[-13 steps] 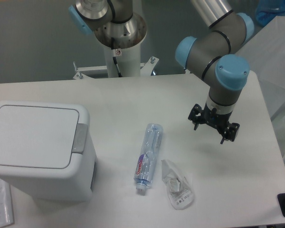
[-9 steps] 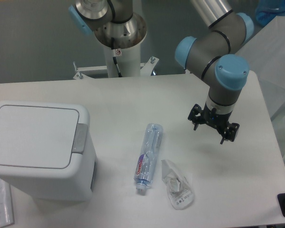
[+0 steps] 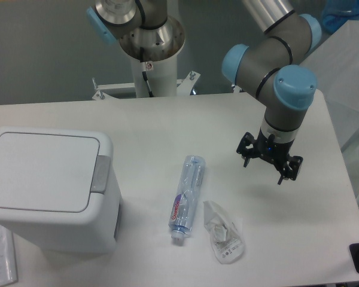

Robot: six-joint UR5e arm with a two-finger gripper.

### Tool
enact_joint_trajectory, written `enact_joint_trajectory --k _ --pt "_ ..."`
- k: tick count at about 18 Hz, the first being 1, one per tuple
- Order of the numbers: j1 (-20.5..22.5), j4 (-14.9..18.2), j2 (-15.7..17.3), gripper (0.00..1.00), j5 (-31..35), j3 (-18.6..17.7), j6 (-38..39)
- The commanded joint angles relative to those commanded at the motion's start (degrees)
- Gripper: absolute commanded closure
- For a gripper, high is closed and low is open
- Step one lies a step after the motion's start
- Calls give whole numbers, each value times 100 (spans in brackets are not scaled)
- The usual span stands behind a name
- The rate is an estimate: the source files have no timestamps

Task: Open the trash can

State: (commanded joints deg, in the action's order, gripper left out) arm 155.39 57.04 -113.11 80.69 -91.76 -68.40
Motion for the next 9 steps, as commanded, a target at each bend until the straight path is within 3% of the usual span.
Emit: enact_joint_trajectory --k 3,9 --pt "-44 -342 -44 0 -9 9 378" --pt "-167 -369 -88 0 -193 88 924"
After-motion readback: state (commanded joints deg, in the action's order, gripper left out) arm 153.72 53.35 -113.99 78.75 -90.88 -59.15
